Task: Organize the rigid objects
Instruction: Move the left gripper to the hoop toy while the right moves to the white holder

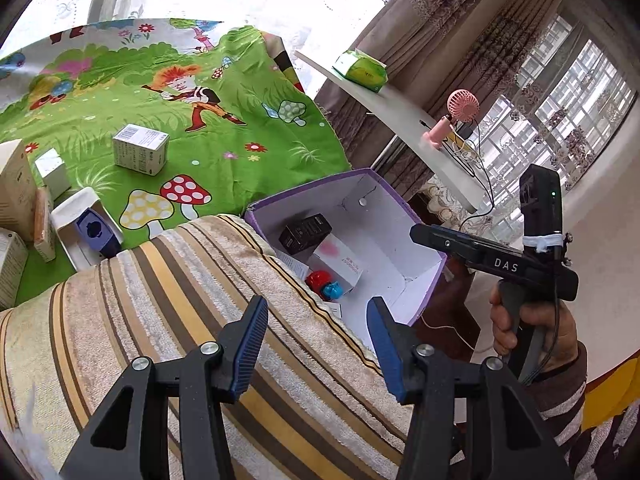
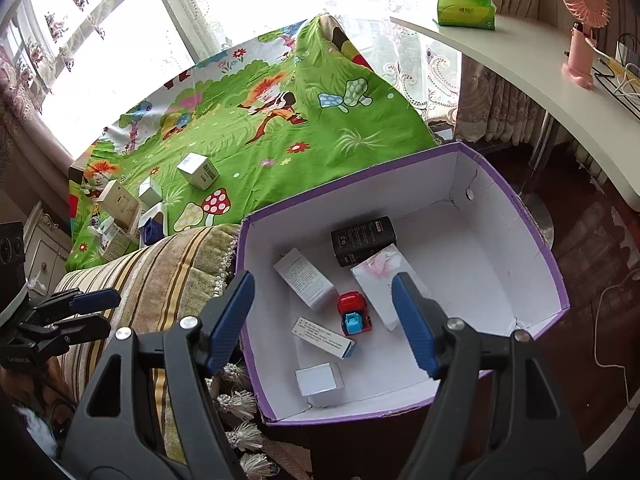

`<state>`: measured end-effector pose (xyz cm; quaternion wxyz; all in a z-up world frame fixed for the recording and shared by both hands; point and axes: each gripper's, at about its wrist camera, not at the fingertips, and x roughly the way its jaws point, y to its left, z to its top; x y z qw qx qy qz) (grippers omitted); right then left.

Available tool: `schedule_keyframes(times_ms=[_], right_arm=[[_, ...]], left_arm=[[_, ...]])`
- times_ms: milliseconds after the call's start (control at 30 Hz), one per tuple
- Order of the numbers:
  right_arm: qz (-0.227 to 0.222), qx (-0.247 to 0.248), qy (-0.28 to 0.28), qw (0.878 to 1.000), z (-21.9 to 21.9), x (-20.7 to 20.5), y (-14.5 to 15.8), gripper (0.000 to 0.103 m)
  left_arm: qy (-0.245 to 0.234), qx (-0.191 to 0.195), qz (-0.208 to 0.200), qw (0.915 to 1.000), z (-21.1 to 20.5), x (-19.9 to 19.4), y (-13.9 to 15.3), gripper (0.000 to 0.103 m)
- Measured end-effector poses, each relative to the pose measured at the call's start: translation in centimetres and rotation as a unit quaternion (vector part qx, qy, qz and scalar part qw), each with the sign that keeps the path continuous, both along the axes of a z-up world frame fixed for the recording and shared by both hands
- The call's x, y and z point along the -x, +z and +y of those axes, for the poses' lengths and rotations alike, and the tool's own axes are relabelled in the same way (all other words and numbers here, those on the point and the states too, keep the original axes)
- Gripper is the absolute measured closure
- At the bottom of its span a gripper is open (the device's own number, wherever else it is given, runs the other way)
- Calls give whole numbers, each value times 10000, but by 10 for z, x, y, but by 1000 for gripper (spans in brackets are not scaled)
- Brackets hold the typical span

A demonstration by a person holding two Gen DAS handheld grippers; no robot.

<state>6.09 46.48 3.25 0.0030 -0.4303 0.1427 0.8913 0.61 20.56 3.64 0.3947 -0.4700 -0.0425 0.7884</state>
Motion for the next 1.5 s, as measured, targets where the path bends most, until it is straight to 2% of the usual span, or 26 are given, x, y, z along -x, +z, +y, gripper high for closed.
schedule_keyframes(times_ms=[333, 567, 867, 1267, 1500], right_arm=[[-61, -55, 591, 9982, -49, 19, -1, 29], [-142, -81, 917, 9957, -77, 31, -6, 29], [-198, -200, 1231, 9920, -111, 50, -8, 29], [-202, -391, 1566, 9867, -152, 78, -9, 29], [-170, -381, 1840, 9820, -184, 98, -12, 29]], left_arm=[[1011, -12, 50, 9949, -71, 22, -2, 50], [1769, -81, 20, 9842, -129, 39, -3, 50], [2883, -105, -74, 9575, -204, 62, -5, 50], [3480, -110, -213, 9372, -252, 93, -8, 50], [4134, -355, -759, 9067, -289, 117, -25, 50]])
